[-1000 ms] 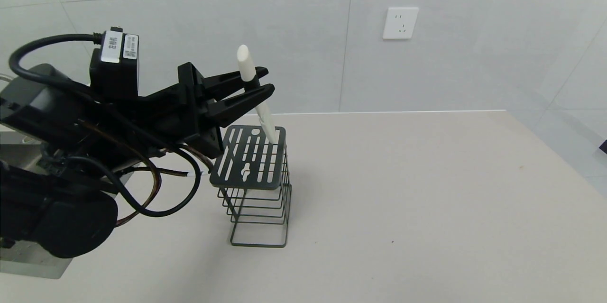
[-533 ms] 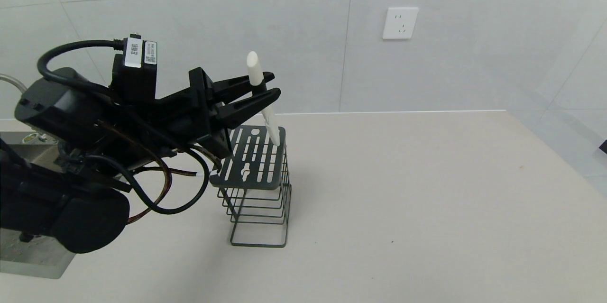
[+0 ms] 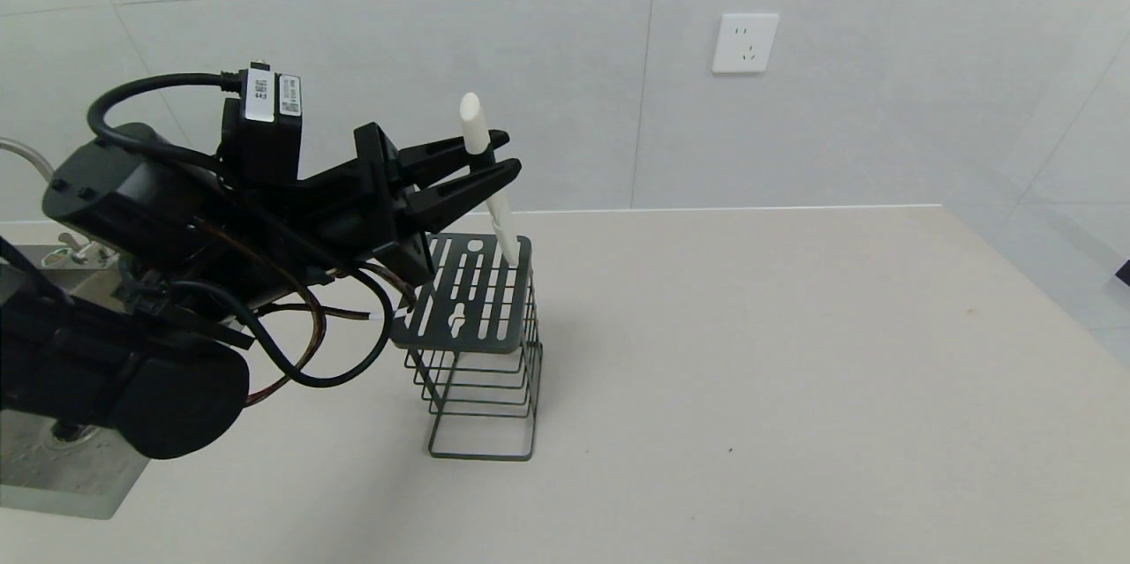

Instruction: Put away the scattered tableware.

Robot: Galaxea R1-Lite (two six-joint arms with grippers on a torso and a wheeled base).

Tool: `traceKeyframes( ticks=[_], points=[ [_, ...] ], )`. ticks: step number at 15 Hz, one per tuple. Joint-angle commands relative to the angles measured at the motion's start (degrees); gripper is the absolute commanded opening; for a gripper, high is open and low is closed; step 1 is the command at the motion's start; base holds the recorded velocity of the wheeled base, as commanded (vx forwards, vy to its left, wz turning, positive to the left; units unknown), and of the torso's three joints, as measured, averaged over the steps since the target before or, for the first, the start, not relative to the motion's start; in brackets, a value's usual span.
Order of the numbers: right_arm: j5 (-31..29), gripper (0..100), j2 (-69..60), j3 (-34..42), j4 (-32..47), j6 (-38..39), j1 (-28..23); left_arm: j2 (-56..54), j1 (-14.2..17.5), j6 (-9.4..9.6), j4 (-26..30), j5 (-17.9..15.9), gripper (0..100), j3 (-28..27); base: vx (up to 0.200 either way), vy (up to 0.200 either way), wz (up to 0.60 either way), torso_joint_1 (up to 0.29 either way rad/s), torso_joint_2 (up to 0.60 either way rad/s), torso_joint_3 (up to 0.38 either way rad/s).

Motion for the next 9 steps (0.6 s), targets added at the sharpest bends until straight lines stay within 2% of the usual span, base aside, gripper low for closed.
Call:
traceKeyframes(
  ticks=[1, 9],
  points=[
    [0.02, 0, 0.1, 0.0, -0.01, -0.04, 0.01, 0.21, 0.42, -0.01, -0.02, 0.0, 0, -0.02, 0.0, 0.0, 0.0, 0.0, 0.0, 0.0],
    [0.02, 0, 0.1, 0.0, -0.01, -0.04, 0.01, 1.18, 0.07, -0.01, -0.1, 0.0, 0, 0.77, 0.0, 0.0, 0.0, 0.0, 0.0, 0.0]
  ],
)
